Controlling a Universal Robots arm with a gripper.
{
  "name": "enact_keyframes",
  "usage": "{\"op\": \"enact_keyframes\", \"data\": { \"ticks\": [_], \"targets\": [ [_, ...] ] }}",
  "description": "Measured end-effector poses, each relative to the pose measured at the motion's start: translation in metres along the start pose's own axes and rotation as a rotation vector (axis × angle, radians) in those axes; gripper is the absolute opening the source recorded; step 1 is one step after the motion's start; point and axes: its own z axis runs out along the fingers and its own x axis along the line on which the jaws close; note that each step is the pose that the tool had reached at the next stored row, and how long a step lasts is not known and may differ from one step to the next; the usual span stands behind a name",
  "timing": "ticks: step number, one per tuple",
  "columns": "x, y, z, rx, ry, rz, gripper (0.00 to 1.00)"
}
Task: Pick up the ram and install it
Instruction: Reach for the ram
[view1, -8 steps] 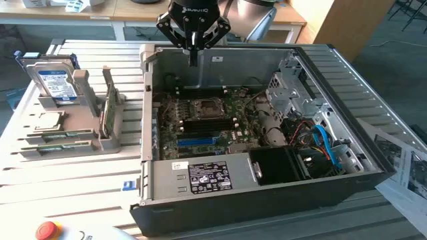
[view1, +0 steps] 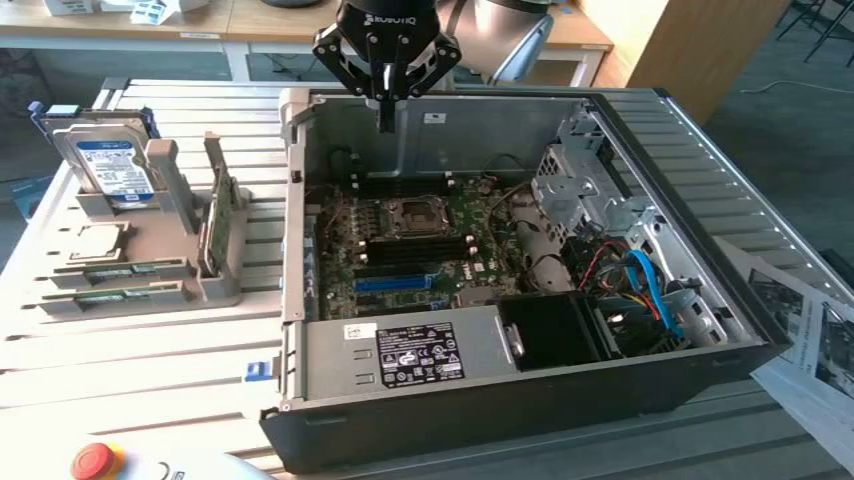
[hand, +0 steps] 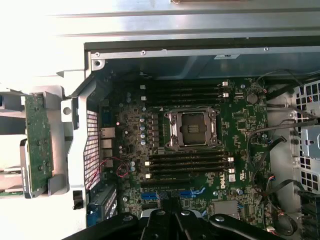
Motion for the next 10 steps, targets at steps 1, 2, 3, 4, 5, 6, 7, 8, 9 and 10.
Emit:
{"op": "enact_keyframes", "data": {
  "ticks": [1, 2, 3, 4, 5, 6, 7, 8, 9, 10],
  "targets": [
    [0.0, 0.0, 0.0, 0.0, 0.0, 0.0, 0.11],
    [0.0, 0.0, 0.0, 0.0, 0.0, 0.0, 0.11],
    [0.0001, 0.0, 0.0, 0.0, -0.0001, 0.0, 0.11],
    [0.0005, 0.0, 0.0, 0.0001, 0.0, 0.0, 0.11],
    [0.0011, -0.0001, -0.0001, 0.0001, 0.0, 0.0, 0.11],
    [0.002, -0.0001, -0.0001, 0.0001, 0.0, 0.0, 0.11],
    [0.003, -0.0002, -0.0001, 0.0001, 0.0, 0.0, 0.11],
    [0.004, -0.0002, -0.0002, 0.0001, 0.0, 0.0, 0.11],
    [0.0051, -0.0003, -0.0001, 0.0, 0.0, 0.0, 0.11],
    [0.0063, -0.0004, -0.0002, 0.0001, 0.0, 0.0, 0.11]
  ]
}}
